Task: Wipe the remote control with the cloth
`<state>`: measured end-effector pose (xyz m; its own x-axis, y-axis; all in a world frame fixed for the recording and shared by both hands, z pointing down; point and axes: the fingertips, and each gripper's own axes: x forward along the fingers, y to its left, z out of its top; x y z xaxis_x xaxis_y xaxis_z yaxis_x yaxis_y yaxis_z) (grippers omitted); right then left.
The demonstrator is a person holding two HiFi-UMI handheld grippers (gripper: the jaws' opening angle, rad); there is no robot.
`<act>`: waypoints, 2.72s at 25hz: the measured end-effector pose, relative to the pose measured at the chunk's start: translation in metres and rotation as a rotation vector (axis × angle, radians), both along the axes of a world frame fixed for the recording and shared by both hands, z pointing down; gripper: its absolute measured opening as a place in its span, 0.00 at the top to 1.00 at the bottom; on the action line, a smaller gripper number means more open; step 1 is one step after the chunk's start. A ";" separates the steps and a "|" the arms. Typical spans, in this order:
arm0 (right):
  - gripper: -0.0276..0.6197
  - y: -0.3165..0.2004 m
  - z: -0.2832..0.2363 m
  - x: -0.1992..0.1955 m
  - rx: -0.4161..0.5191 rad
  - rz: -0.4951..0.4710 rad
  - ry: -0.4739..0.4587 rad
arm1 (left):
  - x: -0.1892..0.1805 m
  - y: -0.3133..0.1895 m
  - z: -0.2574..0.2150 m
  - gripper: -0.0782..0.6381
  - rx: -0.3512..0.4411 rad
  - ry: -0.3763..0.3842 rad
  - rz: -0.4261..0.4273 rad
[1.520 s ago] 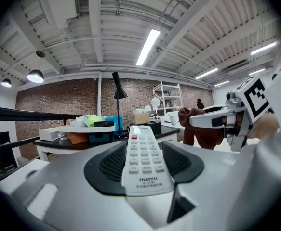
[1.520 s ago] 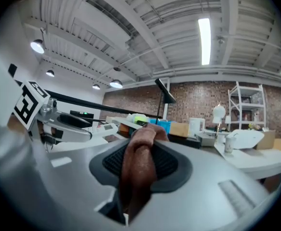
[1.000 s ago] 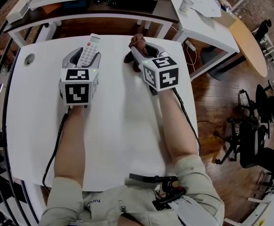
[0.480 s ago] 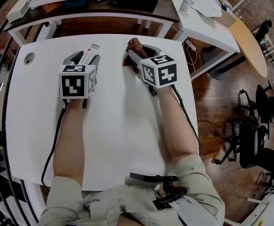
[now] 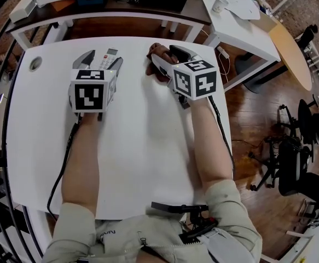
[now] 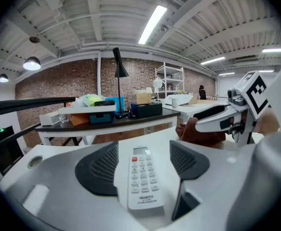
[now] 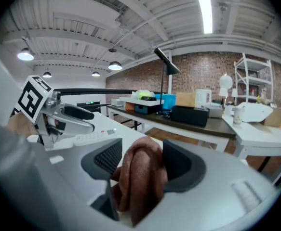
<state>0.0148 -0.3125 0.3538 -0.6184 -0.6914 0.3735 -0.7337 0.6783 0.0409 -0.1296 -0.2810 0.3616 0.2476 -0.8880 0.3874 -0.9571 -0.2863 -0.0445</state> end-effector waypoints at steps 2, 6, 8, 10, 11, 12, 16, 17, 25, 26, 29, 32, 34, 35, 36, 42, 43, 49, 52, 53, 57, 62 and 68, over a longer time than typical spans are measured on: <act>0.57 0.002 -0.020 0.007 0.046 0.021 -0.026 | 0.000 0.003 -0.027 0.41 0.092 0.003 -0.014; 0.57 0.023 -0.070 0.027 0.179 0.083 -0.111 | 0.002 0.026 -0.094 0.52 0.314 0.052 -0.021; 0.58 0.048 -0.093 0.033 0.267 0.095 -0.138 | 0.005 0.049 -0.122 0.65 0.402 0.079 -0.010; 0.63 0.077 -0.115 0.035 0.365 0.090 -0.137 | 0.010 0.076 -0.143 0.76 0.478 0.079 -0.007; 0.66 0.093 -0.125 0.037 0.411 0.088 -0.143 | 0.012 0.091 -0.151 0.81 0.512 0.075 -0.005; 0.73 0.110 -0.135 0.040 0.453 0.089 -0.157 | 0.014 0.106 -0.157 0.85 0.540 0.074 -0.002; 0.93 0.175 -0.153 0.049 0.563 0.092 -0.205 | 0.013 0.166 -0.160 0.88 0.596 0.099 0.009; 0.93 0.189 -0.153 0.049 0.573 0.088 -0.206 | 0.009 0.179 -0.158 0.88 0.606 0.106 0.003; 0.95 0.269 -0.124 0.047 0.552 0.058 -0.185 | 0.003 0.257 -0.136 0.88 0.646 0.108 -0.022; 0.95 0.276 -0.118 0.048 0.545 0.060 -0.182 | 0.008 0.265 -0.131 0.88 0.641 0.119 -0.018; 0.95 0.290 -0.094 0.049 0.512 0.074 -0.174 | 0.024 0.282 -0.103 0.88 0.591 0.160 -0.004; 0.95 0.299 -0.070 0.049 0.468 0.083 -0.162 | 0.035 0.294 -0.075 0.88 0.535 0.160 0.024; 0.95 0.306 -0.058 0.049 0.456 0.088 -0.149 | 0.039 0.301 -0.066 0.88 0.517 0.184 0.036; 0.95 0.309 -0.054 0.049 0.450 0.090 -0.147 | 0.039 0.304 -0.064 0.88 0.515 0.197 0.036; 0.95 0.310 -0.050 0.049 0.441 0.092 -0.149 | 0.038 0.306 -0.064 0.88 0.517 0.203 0.034; 0.95 0.312 -0.044 0.056 0.426 0.147 -0.172 | 0.038 0.307 -0.064 0.88 0.516 0.194 0.025; 0.95 0.312 -0.044 0.057 0.422 0.151 -0.166 | 0.036 0.307 -0.063 0.88 0.510 0.198 0.018; 0.95 0.309 -0.040 0.059 0.400 0.168 -0.154 | 0.032 0.298 -0.052 0.88 0.471 0.162 0.026; 0.95 0.305 -0.037 0.062 0.384 0.181 -0.163 | 0.033 0.294 -0.045 0.88 0.458 0.132 0.049; 0.95 0.305 -0.036 0.062 0.380 0.181 -0.163 | 0.033 0.295 -0.043 0.88 0.455 0.129 0.054; 0.95 0.306 -0.034 0.059 0.370 0.167 -0.160 | 0.034 0.294 -0.039 0.88 0.431 0.131 0.060; 0.95 0.305 -0.032 0.059 0.352 0.162 -0.188 | 0.034 0.290 -0.038 0.88 0.418 0.128 0.059; 0.95 0.300 -0.038 0.059 0.351 0.155 -0.207 | 0.033 0.288 -0.038 0.88 0.422 0.143 0.043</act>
